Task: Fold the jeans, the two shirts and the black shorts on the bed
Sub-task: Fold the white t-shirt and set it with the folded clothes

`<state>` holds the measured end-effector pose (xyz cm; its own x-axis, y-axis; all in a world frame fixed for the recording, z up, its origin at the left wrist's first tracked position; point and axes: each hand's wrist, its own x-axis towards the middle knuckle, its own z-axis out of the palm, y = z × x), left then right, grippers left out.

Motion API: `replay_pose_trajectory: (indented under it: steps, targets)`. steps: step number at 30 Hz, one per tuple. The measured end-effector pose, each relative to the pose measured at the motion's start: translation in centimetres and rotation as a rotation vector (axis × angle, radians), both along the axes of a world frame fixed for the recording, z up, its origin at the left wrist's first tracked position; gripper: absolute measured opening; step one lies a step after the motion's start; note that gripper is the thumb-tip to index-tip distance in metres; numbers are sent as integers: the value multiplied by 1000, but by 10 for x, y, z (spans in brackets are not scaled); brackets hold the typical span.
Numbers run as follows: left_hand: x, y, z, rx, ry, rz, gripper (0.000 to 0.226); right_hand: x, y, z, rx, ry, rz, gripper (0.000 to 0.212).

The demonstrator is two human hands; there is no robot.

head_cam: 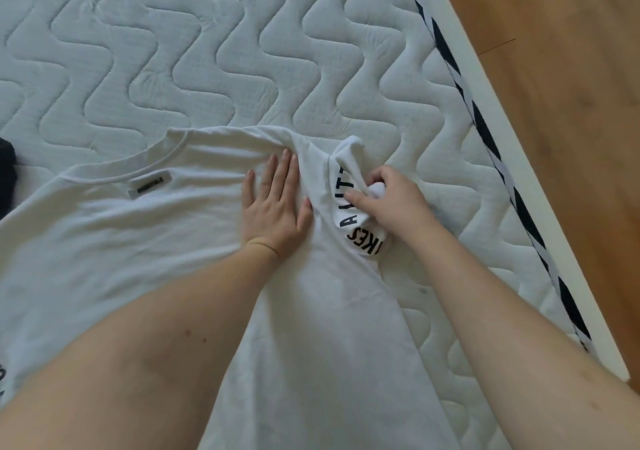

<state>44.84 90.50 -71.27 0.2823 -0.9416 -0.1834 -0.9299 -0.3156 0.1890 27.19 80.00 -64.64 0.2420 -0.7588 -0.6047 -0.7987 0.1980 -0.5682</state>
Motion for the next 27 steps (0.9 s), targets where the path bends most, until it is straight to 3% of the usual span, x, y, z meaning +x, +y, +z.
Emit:
replay_pose_trajectory:
  steps: [3, 6, 11, 13, 17, 20, 22, 27]
  targets:
    - [0, 0, 1, 13, 8, 7, 73, -9, 2, 8, 12, -34, -25, 29]
    - [-1, 0, 2, -1, 14, 12, 72, -37, 3, 21, 10, -158, -236, 33]
    - [-1, 1, -2, -13, 5, 16, 72, -82, 17, 28, -199, -93, -366, 42]
    - [-2, 1, -2, -24, 8, 19, 71, -92, 33, 23, -166, -54, -389, 44]
    - [-2, 1, -3, -30, -2, 18, 71, -100, 59, 12, 104, 2, -277, 48]
    - [-2, 2, -3, -29, -5, 14, 71, -88, 47, 20, -132, 54, -220, 38]
    - [-2, 2, -4, -35, -11, 11, 71, -69, 27, 26, -255, -27, -219, 35]
    - [-1, 2, -5, -22, -14, 6, 71, -13, -30, 10, -154, -4, -3, 31]
